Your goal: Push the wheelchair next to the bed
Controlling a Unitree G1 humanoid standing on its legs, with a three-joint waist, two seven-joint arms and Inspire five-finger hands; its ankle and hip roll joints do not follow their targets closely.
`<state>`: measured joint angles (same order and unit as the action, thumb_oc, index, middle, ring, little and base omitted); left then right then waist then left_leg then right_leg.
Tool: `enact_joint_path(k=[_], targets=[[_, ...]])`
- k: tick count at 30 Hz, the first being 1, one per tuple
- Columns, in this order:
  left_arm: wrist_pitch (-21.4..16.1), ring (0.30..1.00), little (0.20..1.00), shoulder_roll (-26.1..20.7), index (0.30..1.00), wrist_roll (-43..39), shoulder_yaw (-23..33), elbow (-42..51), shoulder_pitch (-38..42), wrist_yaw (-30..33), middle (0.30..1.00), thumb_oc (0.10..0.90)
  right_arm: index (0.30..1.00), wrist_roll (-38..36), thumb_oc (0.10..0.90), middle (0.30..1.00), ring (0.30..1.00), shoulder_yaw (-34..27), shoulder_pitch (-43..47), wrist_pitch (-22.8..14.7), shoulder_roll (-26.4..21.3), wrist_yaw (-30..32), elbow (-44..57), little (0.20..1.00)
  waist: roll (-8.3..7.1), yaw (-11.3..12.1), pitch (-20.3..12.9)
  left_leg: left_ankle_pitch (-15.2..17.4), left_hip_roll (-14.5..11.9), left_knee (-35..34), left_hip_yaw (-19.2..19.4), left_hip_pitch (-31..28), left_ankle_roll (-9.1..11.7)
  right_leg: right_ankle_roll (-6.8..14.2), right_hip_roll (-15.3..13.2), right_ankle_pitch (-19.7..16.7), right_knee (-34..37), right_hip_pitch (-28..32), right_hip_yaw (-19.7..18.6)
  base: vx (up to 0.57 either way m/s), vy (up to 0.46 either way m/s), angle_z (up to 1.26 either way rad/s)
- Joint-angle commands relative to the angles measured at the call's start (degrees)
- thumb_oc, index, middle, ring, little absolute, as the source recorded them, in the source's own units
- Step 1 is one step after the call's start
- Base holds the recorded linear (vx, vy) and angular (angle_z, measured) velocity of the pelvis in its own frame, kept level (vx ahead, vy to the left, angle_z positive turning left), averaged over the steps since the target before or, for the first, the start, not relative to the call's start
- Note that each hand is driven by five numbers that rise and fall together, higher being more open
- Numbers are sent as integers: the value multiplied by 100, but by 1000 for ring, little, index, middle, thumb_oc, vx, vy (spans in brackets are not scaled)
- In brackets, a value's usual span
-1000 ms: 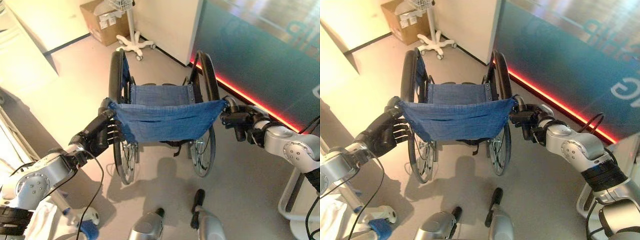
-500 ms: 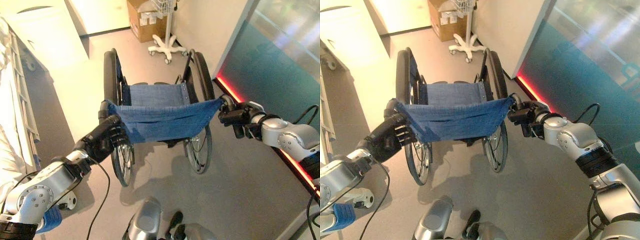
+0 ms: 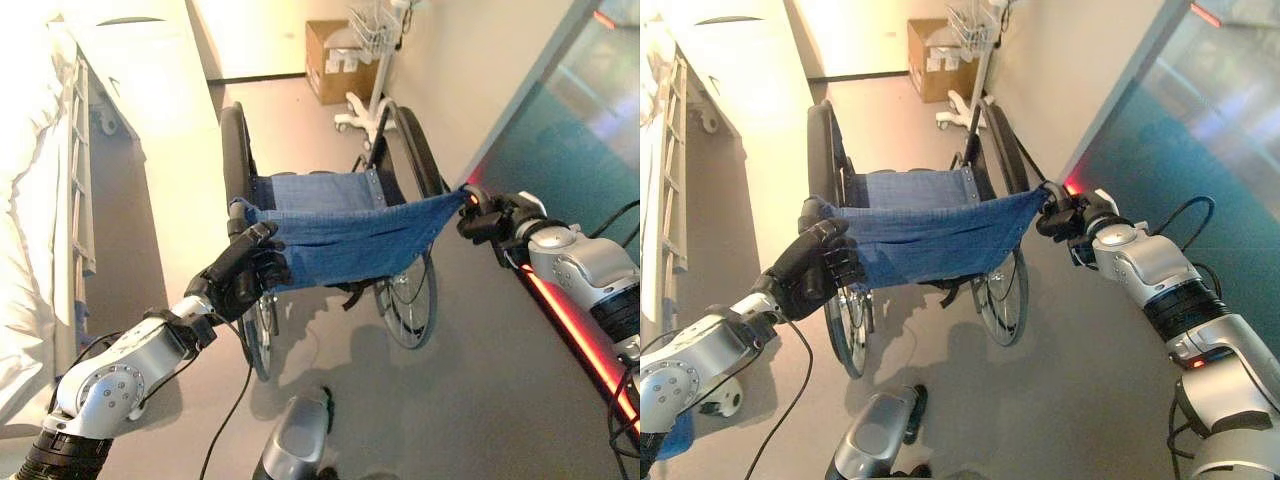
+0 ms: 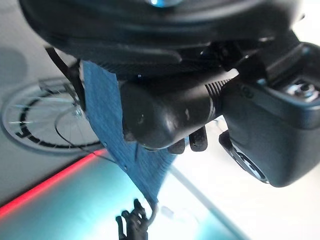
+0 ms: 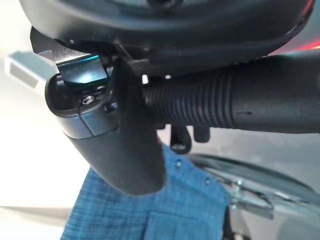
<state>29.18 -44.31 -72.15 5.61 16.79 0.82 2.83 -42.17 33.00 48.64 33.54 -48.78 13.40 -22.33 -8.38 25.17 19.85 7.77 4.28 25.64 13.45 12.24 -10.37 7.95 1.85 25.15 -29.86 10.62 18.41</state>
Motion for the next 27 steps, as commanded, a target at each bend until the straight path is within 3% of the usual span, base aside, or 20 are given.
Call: enact_joint_path(k=[1,3,4,5,6,8,9,12,13,14,15,16,17,20,21,24,25,27], targets=[[-422,300,300,-350,300,74,-147,124,603,-69,300,400,300,-112,400,300,300,79,665,-1111,853,-888,899,300,-63,-83,-716,-678,533,-1644,-262,-230,249,572,447,-3389,-723,42,428,227,-118,25],[-460,300,300,-503,300,-82,-76,92,590,-82,300,400,300,-201,400,300,300,129,728,-1206,822,-880,869,300,-91,-98,-721,-704,525,-1547,-460,-210,297,701,383,-3708,-756,-181,136,328,-182,27],[-461,300,300,-604,300,-216,-96,35,629,-95,300,400,300,-175,400,300,300,119,673,-1174,766,-871,928,300,-42,-143,-778,-699,509,-1394,-612,-135,335,555,-18,-3453,-433,-230,63,297,-150,26],[-466,300,300,-656,300,-275,-101,18,651,-105,300,400,300,-145,400,300,300,102,658,-1152,737,-879,945,300,-10,-173,-783,-702,484,-1344,-663,-118,368,463,-180,-3241,-338,-221,97,341,-197,23],[-529,300,300,-758,300,-392,-133,-3,722,-102,300,400,300,-8,400,300,300,92,634,-1101,647,-942,1005,300,125,-220,-803,-675,370,-1181,-868,-111,476,171,-655,-2807,188,-277,156,201,-158,14],[-559,300,300,-823,300,-461,-181,-12,784,-136,300,400,300,43,400,300,300,66,616,-1081,570,-951,1035,300,215,-297,-768,-607,311,-1072,-1057,-185,538,29,-851,-2510,600,-360,194,219,-272,9],[-638,300,300,-890,300,-557,-281,14,879,-212,300,400,300,57,400,300,300,-1,560,-1117,384,-908,1094,300,337,-408,-701,-432,230,-911,-1437,-377,661,-73,-1162,-2456,1445,-605,26,252,-404,25],[-740,300,300,-1019,300,-640,-360,9,986,-217,300,400,300,-45,400,300,300,2,644,-1157,261,-792,1150,300,332,-533,-651,-182,107,-952,-1790,-641,759,100,-1575,-3018,1991,-1059,-218,249,-485,87],[-785,300,300,-1128,300,-610,-417,-120,1093,-273,300,400,300,-225,400,300,300,55,842,-1104,214,-664,1172,300,225,-564,-585,90,-57,-960,-1992,-835,863,320,-1935,-3627,2476,-1265,-360,389,-721,123],[-759,300,300,-1175,300,-584,-401,-188,1139,-270,300,400,300,-353,400,300,300,76,990,-996,228,-607,1223,300,155,-563,-568,198,-213,-1008,-2081,-952,937,424,-2086,-3842,2595,-1387,-424,455,-843,141],[-728,300,300,-1220,300,-557,-319,-229,1137,-279,300,400,300,-462,400,300,300,72,1123,-856,241,-575,1281,300,113,-562,-559,268,-398,-1049,-2146,-1060,1019,468,-2066,-3848,2534,-1435,-460,340,-627,127],[-679,300,300,-1220,300,-516,-220,-212,1080,-346,300,400,300,-573,400,300,300,63,1209,-727,191,-532,1333,300,78,-554,-590,253,-536,-1054,-2191,-1054,1094,486,-1943,-3627,2552,-1355,-483,199,-378,97],[-678,300,300,-1218,300,-515,-214,-211,1075,-347,300,400,300,-575,400,300,300,67,1212,-726,192,-530,1334,300,83,-561,-590,256,-541,-1054,-2196,-1056,1097,484,-1938,-3623,2551,-1350,-477,228,-475,89],[-710,300,300,-1129,300,-547,-103,-123,818,-314,300,400,300,-732,400,300,300,173,1334,-669,6,-763,1232,300,-73,-522,-734,0,-894,-839,-2369,-854,1297,389,-1500,-2946,2475,-1152,-312,241,-469,84],[-692,300,300,-1035,300,-520,-9,17,651,-231,300,400,300,-786,400,300,300,288,1360,-730,-12,-817,1198,300,-114,-520,-770,-208,-1085,-818,-2340,-868,1369,259,-1312,-2721,2415,-1097,-209,200,-376,74],[-778,300,300,-723,300,-404,33,248,364,22,300,400,300,-684,400,300,300,507,1375,-792,80,-914,1144,300,-128,-549,-781,-888,-1342,-367,-2123,-659,1464,-27,-1040,-2560,2449,-969,-6,126,-336,39],[-783,300,300,-689,300,-393,31,267,349,58,300,400,300,-634,400,300,300,524,1373,-794,93,-948,1147,300,-131,-556,-779,-932,-1348,-308,-2100,-623,1461,-54,-1011,-2549,2459,-956,9,83,-368,43],[-953,300,300,-562,300,-333,-3,374,250,189,300,400,300,-422,400,300,300,606,1232,-904,184,-918,1258,300,-169,-596,-689,-1093,-1386,360,-1712,-315,1341,-332,-812,-2456,2482,-863,213,82,-404,46]])
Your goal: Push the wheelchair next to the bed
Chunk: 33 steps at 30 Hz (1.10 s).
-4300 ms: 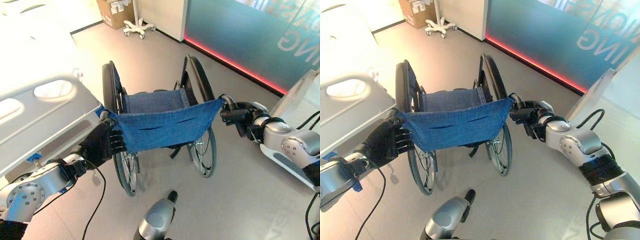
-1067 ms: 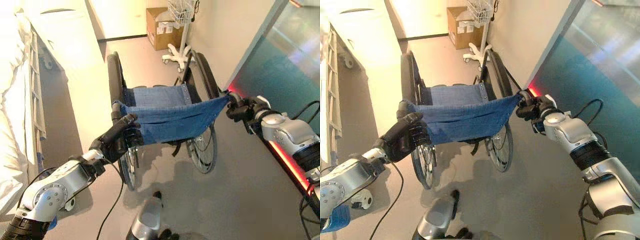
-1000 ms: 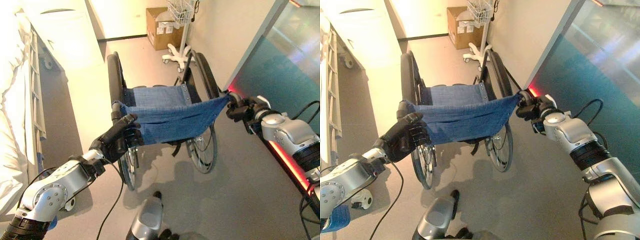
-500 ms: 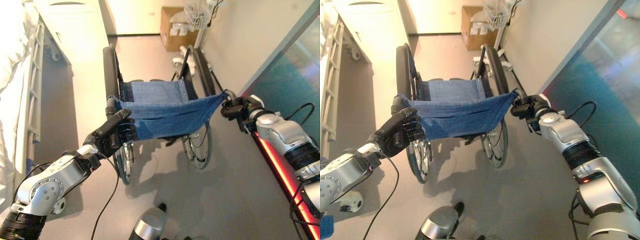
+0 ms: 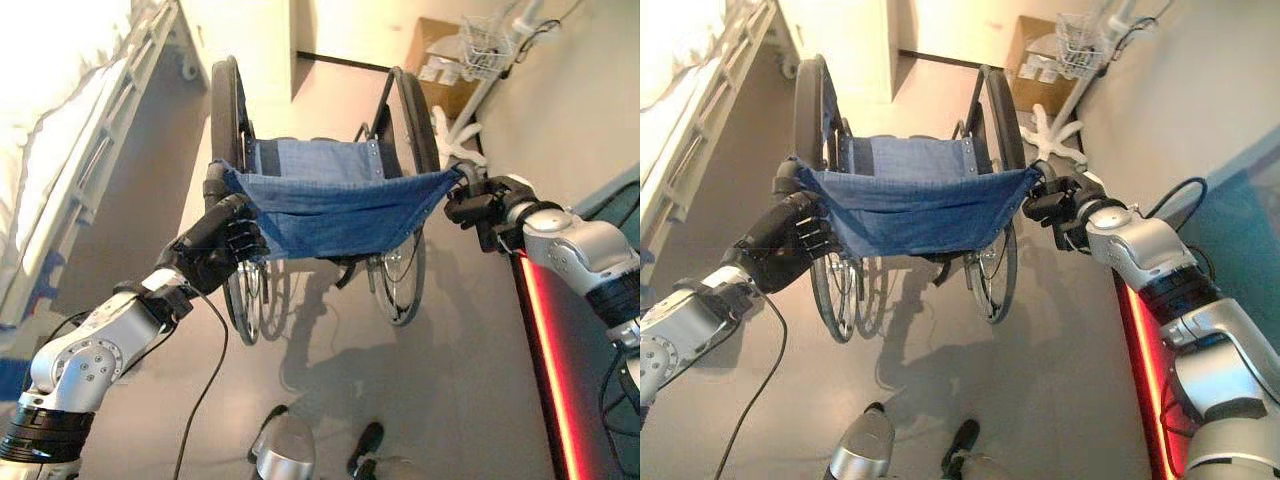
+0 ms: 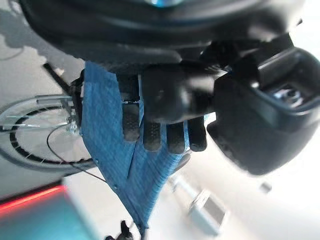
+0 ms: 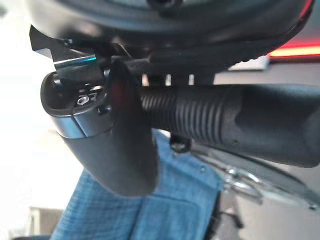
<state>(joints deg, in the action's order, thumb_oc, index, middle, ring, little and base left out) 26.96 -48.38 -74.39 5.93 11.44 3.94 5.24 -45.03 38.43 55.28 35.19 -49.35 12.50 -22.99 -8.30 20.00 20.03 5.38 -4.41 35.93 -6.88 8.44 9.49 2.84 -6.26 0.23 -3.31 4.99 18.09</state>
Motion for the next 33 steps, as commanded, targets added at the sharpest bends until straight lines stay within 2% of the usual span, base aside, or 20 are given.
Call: enact_joint_path(k=[1,3,4,5,9,10,13,16,18,19,20,21,22,23,24,25,27,28,29,33], targets=[[-750,300,300,-139,300,-109,-47,908,-51,-26,300,400,300,-116,400,300,300,67,553,-1085,270,-816,1343,300,-176,-83,-690,-876,-524,-531,375,126,-655,128,41,61,-178,-284,276,83,-370,45],[-805,300,300,-53,300,-41,-64,899,-51,16,300,400,300,-44,400,300,300,51,489,-1125,359,-790,1406,300,-176,-67,-632,-873,-472,-70,422,343,-684,20,143,99,-189,-233,366,71,-236,17],[-790,300,300,38,300,38,-51,880,-51,31,300,400,300,9,400,300,300,50,470,-1122,457,-753,1433,300,-154,14,-584,-667,-236,32,343,394,-763,18,200,103,-194,-180,368,165,-229,1],[-815,300,300,125,300,166,-47,780,-61,1,300,400,300,109,400,300,300,86,487,-1083,658,-689,1460,300,-114,142,-560,-466,211,-265,387,340,-866,33,315,113,-189,-98,411,200,-242,-1],[-811,300,300,129,300,232,-91,702,6,-68,300,400,300,257,400,300,300,90,525,-923,910,-543,1444,300,-6,306,-585,-625,519,-1106,727,446,-742,0,569,293,-119,201,652,240,-171,2],[-787,300,300,118,300,298,-103,666,23,-243,300,400,300,281,400,300,300,62,556,-874,1062,-405,1309,300,74,486,-569,-832,748,-1693,1060,663,-701,-32,773,448,-81,481,787,372,-220,25],[-710,300,300,97,300,527,-14,593,-44,-675,300,400,300,250,400,300,300,-29,611,-825,1207,-199,1086,300,146,659,-586,-1209,937,-2385,1837,960,-773,-169,1180,740,-134,854,1020,394,-266,26],[-751,300,300,0,300,791,101,441,-53,-927,300,400,300,168,400,300,300,-66,639,-914,1264,-164,909,300,119,731,-678,-1020,1053,-2565,2098,968,-1023,-319,1413,1129,-590,912,1122,390,-192,25],[-780,300,300,-28,300,855,141,408,-46,-937,300,400,300,148,400,300,300,-72,638,-931,1284,-172,881,300,82,746,-712,-861,1098,-2576,2054,921,-1124,-318,1394,1235,-761,901,1108,319,-62,13],[-818,300,300,-65,300,917,202,373,-9,-820,300,400,300,105,400,300,300,-98,617,-984,1297,-227,804,300,-17,803,-779,-594,1240,-2564,1865,837,-1319,-210,1341,1208,-1049,959,1036,407,31,30],[-903,300,300,-147,300,852,275,272,74,-561,300,400,300,145,400,300,300,-113,579,-1084,1291,-342,722,300,-105,837,-829,-414,1387,-2595,1754,722,-1566,217,1193,680,-1739,930,966,434,44,25],[-924,300,300,-167,300,836,286,239,93,-527,300,400,300,168,400,300,300,-122,566,-1105,1291,-368,712,300,-108,830,-832,-391,1398,-2608,1741,688,-1603,317,1165,554,-1937,896,939,375,85,6],[-1019,300,300,-261,300,789,341,101,183,-414,300,400,300,248,400,300,300,-166,506,-1156,1285,-451,709,300,-100,784,-842,-369,1413,-2671,1652,559,-1665,651,1074,136,-2598,728,833,149,12,1],[-1046,300,300,-294,300,780,353,57,220,-392,300,400,300,269,400,300,300,-184,489,-1166,1284,-473,715,300,-69,786,-858,-506,1321,-2704,1715,572,-1664,614,1103,-27,-2649,658,893,267,-7,17],[-1126,300,300,-466,300,738,389,-88,381,-336,300,400,300,266,400,300,300,-258,430,-1227,1221,-568,723,300,-102,741,-861,-515,1355,-2707,1555,500,-1652,986,1035,-526,-3030,547,707,210,-43,50],[-1170,300,300,-551,300,722,400,-111,454,-272,300,400,300,241,400,300,300,-273,418,-1250,1161,-609,736,300,-125,707,-871,-524,1377,-2684,1492,490,-1657,1118,1015,-823,-3157,487,557,323,-31,64],[-1236,300,300,-682,300,675,366,-150,603,-140,300,400,300,204,400,300,300,-289,379,-1250,1042,-647,811,300,-132,558,-895,-531,1403,-2585,1379,493,-1628,1126,948,-934,-3004,348,180,255,-47,44],[-1227,300,300,-799,300,508,362,-214,705,-15,300,400,300,233,400,300,300,-324,327,-1226,979,-681,853,300,-119,477,-906,-546,1412,-2533,1324,528,-1590,1033,838,-709,-2754,370,86,292,-85,24],[-1250,300,300,-997,300,194,377,-394,912,166,300,400,300,296,400,300,300,-384,266,-1167,852,-783,935,300,-36,349,-921,-552,1362,-2369,1236,608,-1486,734,529,-134,-2075,483,66,234,-81,27],[-1378,300,300,-1175,300,-190,296,-611,1199,291,300,400,300,365,400,300,300,-485,195,-1103,659,-866,1078,300,208,111,-823,-563,1199,-2190,951,561,-1252,384,357,501,-1002,361,-6,159,-138,50]])
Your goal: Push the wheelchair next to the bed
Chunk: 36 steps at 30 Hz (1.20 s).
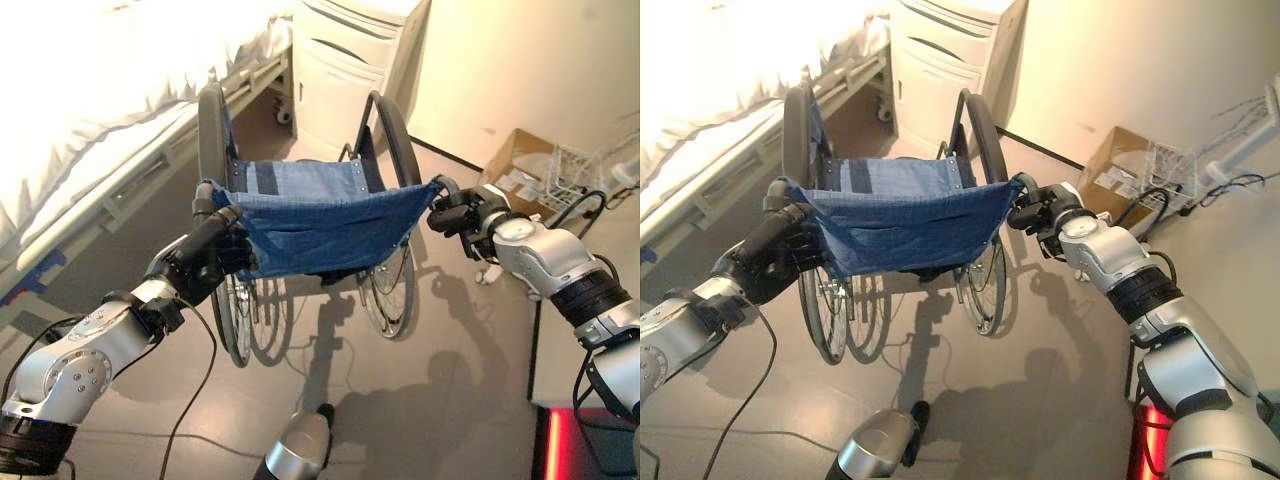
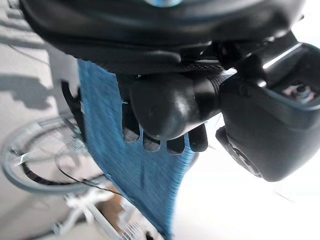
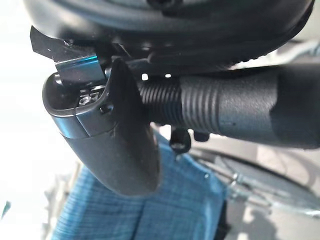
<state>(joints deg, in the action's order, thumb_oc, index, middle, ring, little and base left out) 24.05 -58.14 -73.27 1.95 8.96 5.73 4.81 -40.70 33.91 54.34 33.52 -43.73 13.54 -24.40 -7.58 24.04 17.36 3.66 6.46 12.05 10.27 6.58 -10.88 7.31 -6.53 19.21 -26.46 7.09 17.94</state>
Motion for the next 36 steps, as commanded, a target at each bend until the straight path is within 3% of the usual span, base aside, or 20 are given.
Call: enact_joint_path(k=[1,3,5,7,10,13,14,15,16,17,19,20,21,24,29,36], targets=[[-1129,300,300,-205,300,-358,662,-379,1057,260,300,400,300,-80,400,300,300,-102,291,-923,-42,-982,1252,300,215,-402,-477,-379,77,245,-968,676,858,-101,310,-1490,1785,-47,-105,179,-238,58],[-1178,300,300,-219,300,-369,593,-370,1086,83,300,400,300,-223,400,300,300,-119,413,-925,-260,-914,1276,300,244,-581,-342,-201,62,173,-1336,385,878,67,37,-2090,2318,-567,-332,182,-314,64],[-1185,300,300,-236,300,-279,562,-313,1090,-32,300,400,300,-407,400,300,300,-143,510,-849,-334,-732,1410,300,208,-751,-225,16,-90,8,-1526,11,884,254,-225,-2706,2423,-1122,-475,264,-393,84],[-1211,300,300,-248,300,-215,567,-242,1077,16,300,400,300,-505,400,300,300,-214,529,-743,-367,-649,1599,300,153,-851,-141,167,-235,-94,-1574,-232,907,332,-271,-2891,2373,-1385,-480,278,-337,78],[-1101,300,300,-22,300,-93,577,-78,938,34,300,400,300,-573,400,300,300,-352,406,-544,-571,-765,1740,300,13,-981,-267,269,-372,179,-1576,-352,967,255,-86,-2636,2397,-1226,-510,336,-220,73],[-1093,300,300,223,300,48,627,138,647,205,300,400,300,-513,400,300,300,-445,196,-486,-825,-1092,1768,300,-13,-1039,-401,-273,-488,1116,-1544,-160,1225,40,-29,-2424,2479,-963,-399,334,-106,88],[-1087,300,300,305,300,35,639,236,586,293,300,400,300,-532,400,300,300,-443,161,-451,-887,-1076,1822,300,-11,-1036,-358,-411,-468,1744,-1469,123,1307,-43,-39,-2385,2505,-822,-329,214,-83,43],[-1097,300,300,341,300,10,641,279,569,343,300,400,300,-557,400,300,300,-443,144,-441,-905,-1046,1863,300,1,-1031,-334,-438,-476,1880,-1428,262,1331,-75,-30,-2364,2526,-747,-289,145,-50,42],[-1120,300,300,394,300,-53,650,342,540,413,300,400,300,-601,400,300,300,-457,103,-419,-904,-964,1933,300,38,-1034,-302,-465,-593,1803,-1284,397,1375,-117,0,-2310,2577,-610,-180,167,32,38],[-1158,300,300,479,300,-45,644,398,499,451,300,400,300,-559,400,300,300,-482,45,-370,-834,-865,1988,300,130,-1056,-299,-623,-874,1090,-1017,348,1484,-140,51,-2224,2643,-456,-14,175,80,36],[-1195,300,300,553,300,-20,650,429,444,439,300,400,300,-448,400,300,300,-506,-1,-369,-769,-844,1987,300,179,-1032,-293,-713,-960,386,-936,196,1517,-126,39,-2189,2717,-343,85,161,135,18],[-1215,300,300,606,300,9,637,466,440,461,300,400,300,-451,400,300,300,-477,23,-392,-726,-758,1977,300,268,-978,-316,-1075,-1145,-248,-932,188,1659,-131,91,-2125,2792,-223,201,136,123,11],[-1204,300,300,624,300,25,632,470,455,473,300,400,300,-455,400,300,300,-475,23,-392,-724,-744,1982,300,270,-975,-311,-1118,-1150,-253,-941,202,1677,-145,95,-2111,2802,-203,207,177,171,1],[-1102,300,300,801,300,203,557,385,677,647,300,400,300,-593,400,300,300,-509,29,-426,-736,-580,2019,300,274,-1038,-360,-819,-1149,-537,-819,109,1656,-133,-32,-2020,2782,-215,334,103,191,-6],[-1051,300,300,655,300,122,466,148,909,797,300,400,300,-682,400,300,300,-560,-124,-382,-788,-414,2238,300,274,-1109,-381,-738,-1058,-773,-765,-160,1609,3,-176,-2113,2819,-205,311,113,138,-14],[-973,300,300,306,300,123,428,-199,1184,571,300,400,300,-847,400,300,300,-581,-150,-588,-606,-218,2125,300,115,-1016,-293,-581,-1011,-894,-721,-336,1441,223,-321,-2247,2819,-159,311,58,7,-2]])
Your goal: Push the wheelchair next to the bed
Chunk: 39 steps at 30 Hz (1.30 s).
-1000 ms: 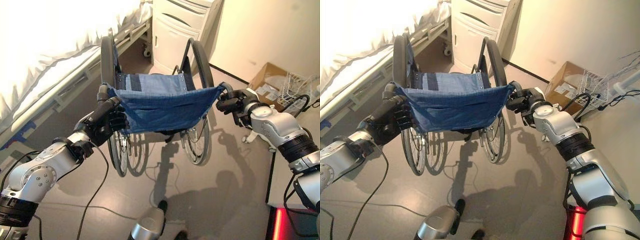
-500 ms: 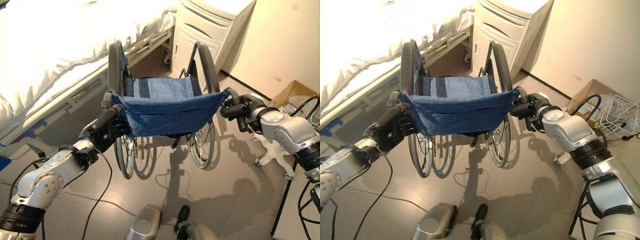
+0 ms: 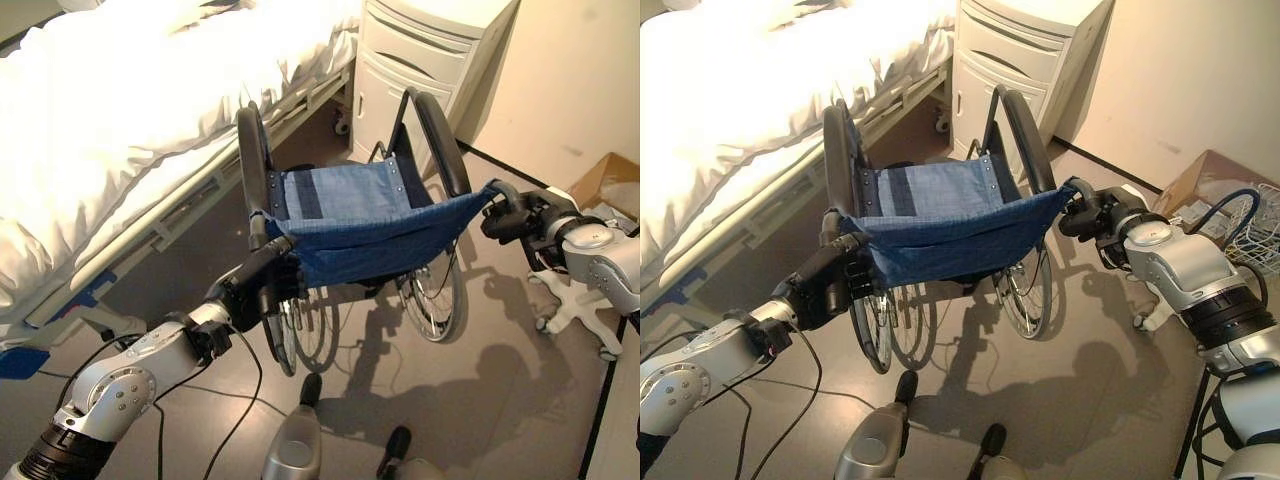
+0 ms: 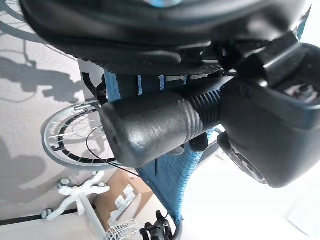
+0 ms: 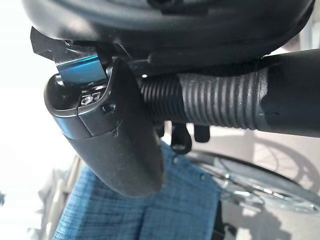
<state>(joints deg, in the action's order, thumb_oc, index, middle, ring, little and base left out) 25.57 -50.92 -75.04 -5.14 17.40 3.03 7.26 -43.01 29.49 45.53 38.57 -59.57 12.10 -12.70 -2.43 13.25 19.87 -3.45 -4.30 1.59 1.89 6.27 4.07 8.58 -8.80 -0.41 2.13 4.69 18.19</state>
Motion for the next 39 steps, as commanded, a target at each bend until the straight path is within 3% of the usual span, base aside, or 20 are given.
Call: enact_joint_path(k=[1,9,10,11,12,13,14,24,32,39], targets=[[-1118,300,300,-431,300,307,1133,-1058,1470,316,300,400,300,-637,400,300,300,-137,728,-1106,985,-60,955,300,-414,71,-536,141,64,156,119,-308,-65,106,-99,-292,-40,86,287,35,-53,2],[-1112,300,300,-538,300,465,1135,-1077,1471,219,300,400,312,-745,408,312,312,-160,583,-1225,1110,145,908,312,-550,175,-541,224,41,124,116,-369,-156,176,-72,-312,15,217,295,15,-58,3],[-1105,300,300,-545,300,480,1139,-1073,1468,201,300,400,425,-760,483,425,425,-175,575,-1227,1114,144,893,425,-561,184,-549,224,35,113,115,-373,-158,180,-65,-308,23,234,303,2,-72,1],[-1089,300,300,-539,300,551,1139,-1068,1458,168,300,400,900,-781,800,900,900,-184,553,-1227,1115,174,883,900,-584,199,-575,221,22,73,119,-398,-156,183,-46,-300,44,266,320,8,-87,1],[-1066,493,493,-530,493,622,1158,-1057,1433,152,493,529,900,-804,800,900,900,-197,530,-1229,1101,204,886,900,-595,205,-599,220,11,45,124,-424,-152,183,-35,-295,58,286,329,12,-72,2],[-1065,627,627,-525,627,647,1171,-1044,1406,153,627,618,900,-805,800,900,900,-212,513,-1224,1092,200,890,900,-594,207,-606,220,9,38,124,-433,-152,181,-31,-291,62,295,330,14,-51,2],[-1055,900,900,-525,900,718,1203,-1012,1346,135,900,800,900,-806,800,900,900,-245,463,-1227,1073,234,899,900,-598,210,-630,221,2,25,126,-452,-149,177,-21,-283,68,315,332,10,-45,0],[-831,900,900,-628,900,1229,1562,-977,1009,1,900,800,900,-645,800,900,900,-620,156,-1136,761,581,1066,900,-563,162,-785,189,-31,-100,145,-559,-106,141,47,-210,115,400,299,3,-18,0],[-566,900,900,-992,900,2199,2165,-1219,475,-168,900,800,900,-304,800,900,900,-1196,-165,-1067,207,786,1242,900,-453,119,-853,193,-48,-37,131,-563,-51,105,67,-124,106,458,253,0,0,0],[-693,900,900,-1533,900,3287,3338,-1687,-498,-317,900,800,900,-270,800,900,900,-2079,-835,-796,-407,992,1387,900,-398,93,-851,180,-77,-26,116,-529,-2,93,89,-106,140,455,228,0,0,0]])
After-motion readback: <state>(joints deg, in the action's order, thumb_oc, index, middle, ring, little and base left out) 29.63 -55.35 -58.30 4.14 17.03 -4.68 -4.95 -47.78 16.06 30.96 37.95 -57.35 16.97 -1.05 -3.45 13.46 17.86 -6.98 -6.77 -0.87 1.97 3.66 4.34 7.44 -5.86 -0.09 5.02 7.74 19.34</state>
